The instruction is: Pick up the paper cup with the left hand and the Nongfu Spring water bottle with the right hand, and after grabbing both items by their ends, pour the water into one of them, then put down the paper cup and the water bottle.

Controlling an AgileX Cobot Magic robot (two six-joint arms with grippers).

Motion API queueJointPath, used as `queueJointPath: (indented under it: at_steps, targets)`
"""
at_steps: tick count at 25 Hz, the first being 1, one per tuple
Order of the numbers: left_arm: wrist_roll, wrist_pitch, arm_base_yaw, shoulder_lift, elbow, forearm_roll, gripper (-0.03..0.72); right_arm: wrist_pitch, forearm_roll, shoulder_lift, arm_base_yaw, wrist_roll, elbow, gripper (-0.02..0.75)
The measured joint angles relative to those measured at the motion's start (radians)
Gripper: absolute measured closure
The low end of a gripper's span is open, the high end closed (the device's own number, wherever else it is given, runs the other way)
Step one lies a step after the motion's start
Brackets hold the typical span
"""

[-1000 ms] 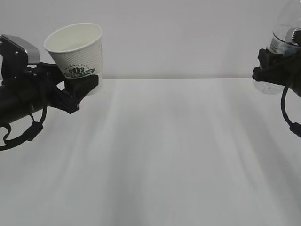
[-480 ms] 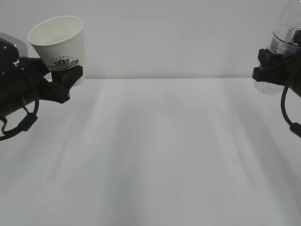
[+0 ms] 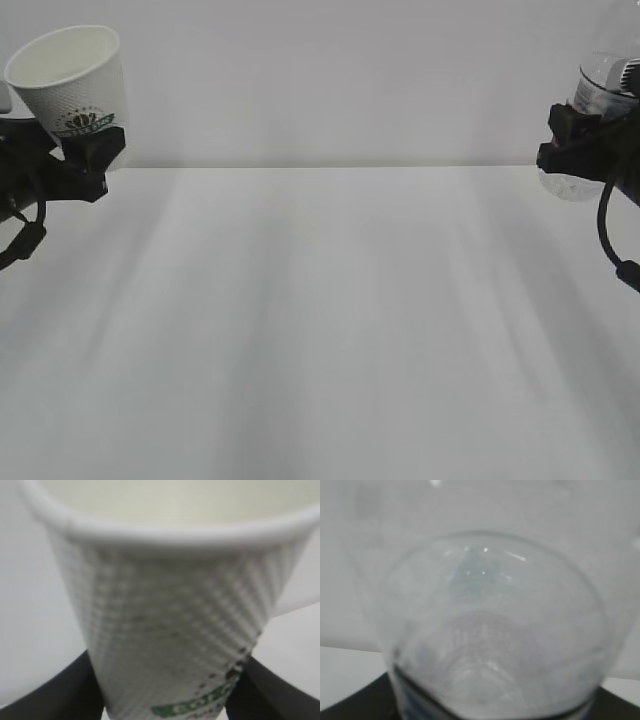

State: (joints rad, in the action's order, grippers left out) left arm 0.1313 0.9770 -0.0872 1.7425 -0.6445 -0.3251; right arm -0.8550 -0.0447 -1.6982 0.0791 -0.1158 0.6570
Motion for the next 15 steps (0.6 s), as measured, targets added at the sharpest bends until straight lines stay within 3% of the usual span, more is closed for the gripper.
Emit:
queueJointPath:
  at_steps: [15]
  targets:
    - [0.0, -0.041, 0.074, 0.0, 0.0, 0.175, 0.223, 0.0, 0.0, 0.0, 0.0, 0.0, 0.0, 0.34]
